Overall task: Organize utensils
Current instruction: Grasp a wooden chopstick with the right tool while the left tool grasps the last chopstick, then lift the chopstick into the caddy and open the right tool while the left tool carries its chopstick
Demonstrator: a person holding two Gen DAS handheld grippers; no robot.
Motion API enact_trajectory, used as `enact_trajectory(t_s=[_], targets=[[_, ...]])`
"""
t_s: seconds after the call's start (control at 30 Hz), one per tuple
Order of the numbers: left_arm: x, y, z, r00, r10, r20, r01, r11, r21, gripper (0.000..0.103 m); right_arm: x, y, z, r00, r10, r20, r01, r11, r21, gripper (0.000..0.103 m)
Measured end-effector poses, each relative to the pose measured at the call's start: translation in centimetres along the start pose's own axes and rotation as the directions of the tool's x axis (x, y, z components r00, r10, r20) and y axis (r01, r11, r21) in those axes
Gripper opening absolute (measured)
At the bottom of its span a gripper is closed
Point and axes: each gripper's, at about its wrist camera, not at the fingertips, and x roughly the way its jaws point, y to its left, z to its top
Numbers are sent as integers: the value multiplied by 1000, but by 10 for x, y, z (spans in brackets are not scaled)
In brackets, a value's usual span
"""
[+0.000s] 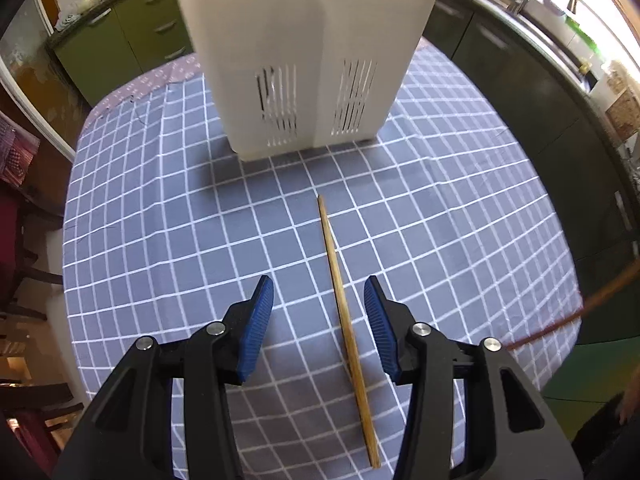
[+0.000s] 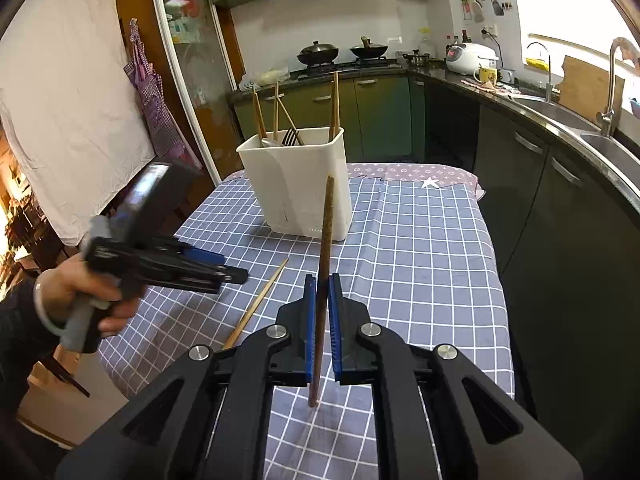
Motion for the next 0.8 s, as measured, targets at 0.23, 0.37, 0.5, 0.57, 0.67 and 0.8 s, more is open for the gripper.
enact_trajectory(t_s=[0.23,0.37,0.5,0.57,0.67,0.8], targets=[[33,-11,13,997,17,-71,-18,1000,-14,40,-4,2,-1,1000,25,-5,-25,1000,1,7],[46,-18,18,994,47,-98,-47,999,1,28,-2,0,0,999,33,-10,-33,999,5,7],[54,-19,21,992,49,-119,-50,999,-2,24,-3,0,0,999,44,-15,-44,999,3,7],[56,-21,21,992,50,-116,-51,999,0,22,-2,0,0,999,47,-16,-47,999,3,7],[59,-23,21,992,48,-114,-48,999,9,12,-2,0,1,999,47,-16,-47,999,6,7],[62,-27,18,992,44,-116,-42,999,18,7,-1,0,1,999,46,-18,-46,999,6,7]])
